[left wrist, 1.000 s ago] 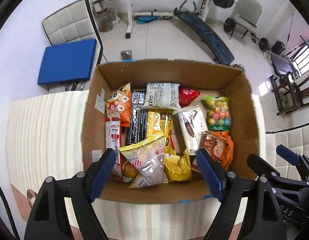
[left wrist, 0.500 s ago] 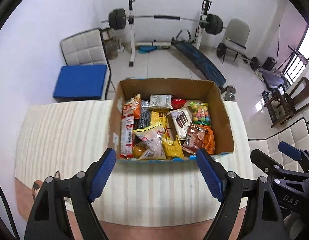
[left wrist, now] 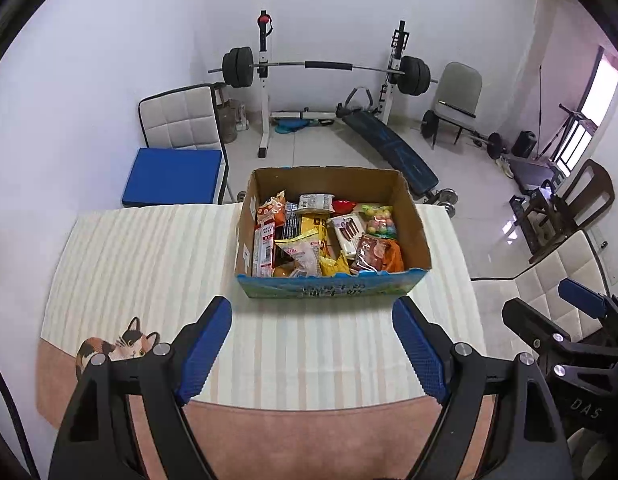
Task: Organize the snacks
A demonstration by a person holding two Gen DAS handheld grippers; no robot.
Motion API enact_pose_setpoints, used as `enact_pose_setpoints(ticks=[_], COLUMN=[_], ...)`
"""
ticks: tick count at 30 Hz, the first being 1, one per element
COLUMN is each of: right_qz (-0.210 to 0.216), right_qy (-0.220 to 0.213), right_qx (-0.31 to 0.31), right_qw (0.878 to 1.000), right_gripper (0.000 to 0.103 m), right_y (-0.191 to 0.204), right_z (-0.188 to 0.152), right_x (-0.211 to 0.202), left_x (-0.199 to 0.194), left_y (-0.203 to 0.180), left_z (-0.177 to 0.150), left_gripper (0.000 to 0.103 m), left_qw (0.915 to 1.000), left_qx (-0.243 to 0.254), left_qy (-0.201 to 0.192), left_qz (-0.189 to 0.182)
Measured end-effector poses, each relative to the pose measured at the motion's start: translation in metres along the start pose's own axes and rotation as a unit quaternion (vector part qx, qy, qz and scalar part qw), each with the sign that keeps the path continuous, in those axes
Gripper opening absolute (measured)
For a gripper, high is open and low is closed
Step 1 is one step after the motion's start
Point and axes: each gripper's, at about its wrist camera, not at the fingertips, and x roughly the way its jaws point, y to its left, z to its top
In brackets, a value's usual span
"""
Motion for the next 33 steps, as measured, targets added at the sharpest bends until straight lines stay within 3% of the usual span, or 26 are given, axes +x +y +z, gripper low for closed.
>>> enact_pose_setpoints(ticks=[5, 13, 14, 17, 33], right_qz=[-0.006, -0.008, -0.009, -0.010, -0.033], right_qy=[-0.017, -0.029, -0.031, -0.035, -0.049], right_qx=[0.000, 0.006, 0.004, 0.001, 0.008], right_qw=[1.000, 1.000, 0.999, 0.999, 0.998], right_gripper=[0.096, 0.097, 0.098, 0.101, 0.102], right_y=[0.002, 0.002, 0.002, 0.003, 0.000], right_z=[-0.017, -0.031, -0.030, -0.030, -0.008], right_x=[-0.033, -0.069, -0.069, -0.069, -0.035], left_x=[-0.029, -0.047, -0.047, -0.047, -0.018], left_y=[0.001, 0.001, 0.002, 0.005, 0.005], left_z=[-0.012, -0.025, -0.026, -0.024, -0.005], left_gripper=[0.082, 0.082, 0.082, 0.101, 0.101], left_qw=[0.9995, 0.9992, 0.9991, 0.9987, 0.9975], left_qx=[0.006, 0.000, -0.002, -0.011, -0.015], left_qy=[-0.030, -0.038, -0.040, -0.048, -0.062], left_qz=[0.012, 0.011, 0.013, 0.011, 0.031])
